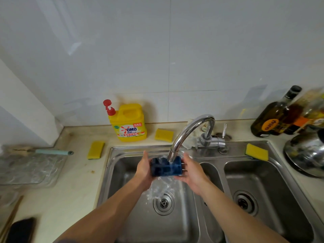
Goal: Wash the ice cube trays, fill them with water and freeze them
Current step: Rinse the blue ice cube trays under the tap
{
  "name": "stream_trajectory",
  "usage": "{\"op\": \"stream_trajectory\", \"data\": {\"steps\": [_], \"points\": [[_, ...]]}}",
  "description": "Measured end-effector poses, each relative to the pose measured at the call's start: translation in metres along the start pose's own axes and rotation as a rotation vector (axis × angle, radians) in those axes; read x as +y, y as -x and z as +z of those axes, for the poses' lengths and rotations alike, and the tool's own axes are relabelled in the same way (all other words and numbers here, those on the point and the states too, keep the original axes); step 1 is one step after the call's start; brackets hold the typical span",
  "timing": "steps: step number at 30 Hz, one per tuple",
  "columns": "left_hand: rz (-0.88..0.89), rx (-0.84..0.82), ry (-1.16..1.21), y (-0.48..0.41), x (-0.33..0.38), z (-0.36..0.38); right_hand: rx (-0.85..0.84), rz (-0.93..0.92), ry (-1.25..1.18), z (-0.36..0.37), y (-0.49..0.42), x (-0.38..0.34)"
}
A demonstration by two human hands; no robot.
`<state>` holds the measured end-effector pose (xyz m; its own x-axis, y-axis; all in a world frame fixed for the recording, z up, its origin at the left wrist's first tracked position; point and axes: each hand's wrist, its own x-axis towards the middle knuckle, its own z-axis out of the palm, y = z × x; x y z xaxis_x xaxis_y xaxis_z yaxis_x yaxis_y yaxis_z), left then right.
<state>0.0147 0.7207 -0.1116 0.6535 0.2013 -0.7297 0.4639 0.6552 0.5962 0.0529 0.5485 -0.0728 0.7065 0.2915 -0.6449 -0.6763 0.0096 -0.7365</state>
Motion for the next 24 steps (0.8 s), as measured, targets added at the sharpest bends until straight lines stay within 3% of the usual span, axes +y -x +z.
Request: {"op": "stream_trajectory", "data": {"steps": [3,7,10,14,19,24], "points": [[0.038,-0.014,-0.032,0.001,0.003,-0.001,0.036,0.008,-0.010,0.007,-0.004,-0.003],[0.073,0.094,-0.023,0.003,0.005,-0.005,-0.024,0.017,-0.020,0.008,-0.003,-0.002],[0.067,0.031,-0.070,0.006,0.001,-0.003,0.047,-0.007,-0.012,0.006,-0.001,0.002],[0.131,0.140,-0.093,0.002,-0.001,-0.002,0.008,-0.010,0.002,0.011,0.000,0.007],[0.157,-0.039,-0.178,0.005,0.002,-0.001,0.028,0.017,-0.045,0.003,0.005,0.005],[0.181,-0.012,-0.353,0.015,-0.006,0.009,-0.004,0.044,-0.068,-0.008,0.010,0.005]]}}
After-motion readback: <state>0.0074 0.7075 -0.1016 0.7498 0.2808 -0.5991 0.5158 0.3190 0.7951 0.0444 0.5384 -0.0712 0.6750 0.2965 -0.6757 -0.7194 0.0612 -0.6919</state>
